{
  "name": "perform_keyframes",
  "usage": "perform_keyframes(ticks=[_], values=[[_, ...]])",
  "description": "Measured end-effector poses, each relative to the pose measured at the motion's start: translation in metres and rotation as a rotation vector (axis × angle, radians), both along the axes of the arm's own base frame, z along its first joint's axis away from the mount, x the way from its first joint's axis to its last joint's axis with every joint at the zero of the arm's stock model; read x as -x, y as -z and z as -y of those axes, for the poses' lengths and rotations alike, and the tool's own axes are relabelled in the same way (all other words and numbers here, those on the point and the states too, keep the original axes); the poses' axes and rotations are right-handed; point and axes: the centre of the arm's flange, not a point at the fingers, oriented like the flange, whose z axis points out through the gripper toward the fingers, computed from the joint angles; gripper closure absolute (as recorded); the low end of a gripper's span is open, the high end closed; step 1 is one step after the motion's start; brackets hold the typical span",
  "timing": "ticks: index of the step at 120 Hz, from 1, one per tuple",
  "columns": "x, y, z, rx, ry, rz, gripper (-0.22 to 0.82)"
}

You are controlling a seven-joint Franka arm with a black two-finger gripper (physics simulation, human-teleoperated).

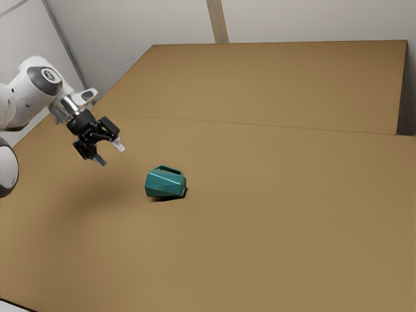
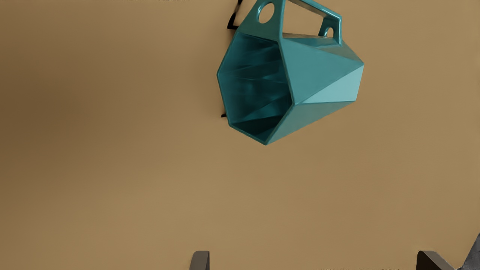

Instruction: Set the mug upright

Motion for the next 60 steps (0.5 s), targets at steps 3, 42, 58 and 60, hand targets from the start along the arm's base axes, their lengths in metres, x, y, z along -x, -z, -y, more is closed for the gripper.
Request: perform_keyframes(ticks=[3,42,58,60], values=[[0.001,0.003,0.001,0.012,0.009,0.006,0.00],[0.003,0.043,0.001,0.082,0.123,0.054,0.00],[0.001,0.058,0.000,0.096,0.153,0.070,0.00],[0.001,0.059,0.000,0.098,0.156,0.073,0.00]])
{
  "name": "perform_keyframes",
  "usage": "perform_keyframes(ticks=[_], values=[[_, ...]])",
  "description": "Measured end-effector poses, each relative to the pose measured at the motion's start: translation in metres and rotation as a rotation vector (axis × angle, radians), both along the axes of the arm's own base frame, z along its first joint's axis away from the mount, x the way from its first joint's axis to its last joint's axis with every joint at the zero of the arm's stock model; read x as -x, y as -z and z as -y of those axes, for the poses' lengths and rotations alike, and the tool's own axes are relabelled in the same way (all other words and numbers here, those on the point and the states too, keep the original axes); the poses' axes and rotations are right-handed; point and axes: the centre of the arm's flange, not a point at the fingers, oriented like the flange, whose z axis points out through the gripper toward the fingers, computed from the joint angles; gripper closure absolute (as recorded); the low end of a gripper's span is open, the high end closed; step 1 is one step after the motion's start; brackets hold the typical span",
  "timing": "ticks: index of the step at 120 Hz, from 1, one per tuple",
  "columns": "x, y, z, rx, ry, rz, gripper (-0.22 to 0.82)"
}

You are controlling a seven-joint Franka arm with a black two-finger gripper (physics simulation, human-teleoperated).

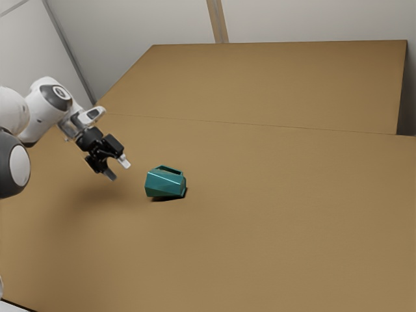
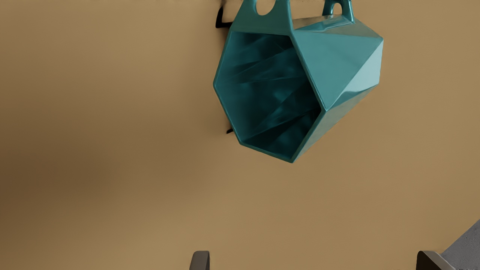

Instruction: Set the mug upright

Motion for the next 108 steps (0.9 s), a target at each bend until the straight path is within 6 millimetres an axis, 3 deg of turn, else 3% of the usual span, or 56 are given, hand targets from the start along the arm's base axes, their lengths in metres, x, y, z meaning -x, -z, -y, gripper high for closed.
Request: perform_keyframes(ticks=[36,52,108], values=[[-0.013,0.029,0.012,0.072,0.008,0.061,0.00],[-0.018,0.032,0.017,0.098,0.004,0.096,0.00],[-0.010,0.062,0.019,0.211,-0.059,0.123,0.00]])
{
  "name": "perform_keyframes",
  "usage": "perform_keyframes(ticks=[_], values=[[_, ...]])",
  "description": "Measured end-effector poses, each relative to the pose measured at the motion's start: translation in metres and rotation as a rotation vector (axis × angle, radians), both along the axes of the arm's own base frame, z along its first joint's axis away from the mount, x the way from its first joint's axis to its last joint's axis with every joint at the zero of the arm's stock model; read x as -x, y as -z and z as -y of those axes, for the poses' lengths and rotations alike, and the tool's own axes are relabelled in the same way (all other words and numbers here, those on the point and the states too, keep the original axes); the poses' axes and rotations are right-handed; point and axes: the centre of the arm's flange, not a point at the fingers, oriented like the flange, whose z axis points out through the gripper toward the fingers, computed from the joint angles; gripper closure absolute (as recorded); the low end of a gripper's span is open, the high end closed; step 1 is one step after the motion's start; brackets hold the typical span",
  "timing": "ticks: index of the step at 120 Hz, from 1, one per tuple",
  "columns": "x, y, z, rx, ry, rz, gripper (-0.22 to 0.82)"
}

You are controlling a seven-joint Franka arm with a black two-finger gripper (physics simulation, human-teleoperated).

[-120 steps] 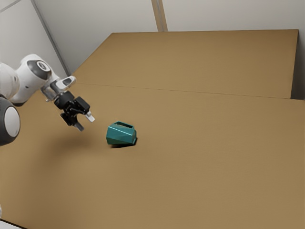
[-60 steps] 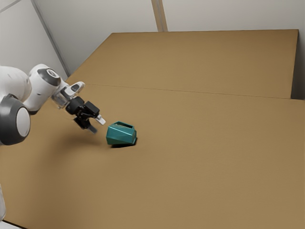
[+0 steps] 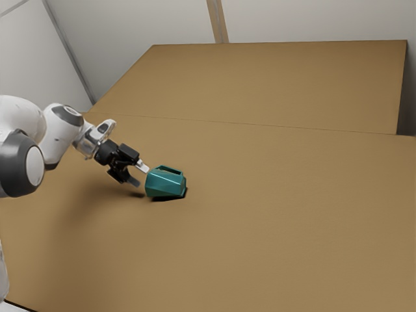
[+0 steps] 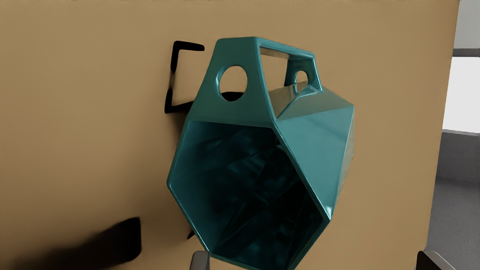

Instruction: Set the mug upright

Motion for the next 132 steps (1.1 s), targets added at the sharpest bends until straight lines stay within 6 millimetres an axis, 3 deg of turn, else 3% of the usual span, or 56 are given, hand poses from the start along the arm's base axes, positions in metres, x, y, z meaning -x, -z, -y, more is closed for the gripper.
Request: perform_keyframes(ticks=[92,132], values=[[-0.017,0.019,0.027,0.074,-0.019,0.069,0.00],[-0.020,0.017,0.035,0.083,-0.012,0.094,0.00]])
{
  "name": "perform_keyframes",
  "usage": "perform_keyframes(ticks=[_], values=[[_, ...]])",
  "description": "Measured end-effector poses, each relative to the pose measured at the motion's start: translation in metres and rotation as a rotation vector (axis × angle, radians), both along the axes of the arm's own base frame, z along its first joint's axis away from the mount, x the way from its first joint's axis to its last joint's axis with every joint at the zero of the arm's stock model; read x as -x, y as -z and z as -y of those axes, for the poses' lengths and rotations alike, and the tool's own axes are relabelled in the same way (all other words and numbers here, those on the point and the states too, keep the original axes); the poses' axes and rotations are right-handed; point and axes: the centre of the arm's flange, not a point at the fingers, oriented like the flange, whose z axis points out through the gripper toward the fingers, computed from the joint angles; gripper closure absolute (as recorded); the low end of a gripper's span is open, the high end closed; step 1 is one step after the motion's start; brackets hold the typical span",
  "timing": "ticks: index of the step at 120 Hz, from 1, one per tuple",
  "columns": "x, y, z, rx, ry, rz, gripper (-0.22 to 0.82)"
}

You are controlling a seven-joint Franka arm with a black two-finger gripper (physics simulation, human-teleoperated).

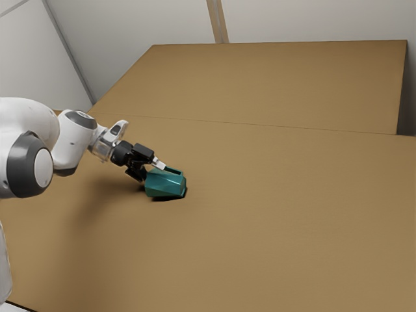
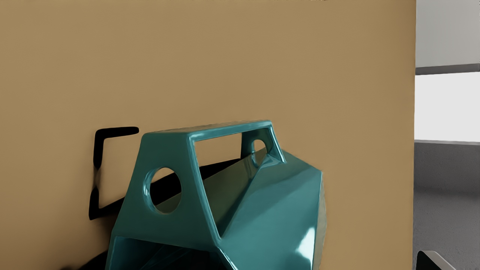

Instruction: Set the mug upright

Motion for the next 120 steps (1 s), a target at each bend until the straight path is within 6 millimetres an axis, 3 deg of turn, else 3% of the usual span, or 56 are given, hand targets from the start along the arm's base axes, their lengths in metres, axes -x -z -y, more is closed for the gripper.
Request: perform_keyframes(ticks=[29,120], values=[[0.004,0.001,0.003,0.019,0.001,0.000,0.02],[0.015,0.016,0.003,0.057,-0.014,0.004,0.48]])
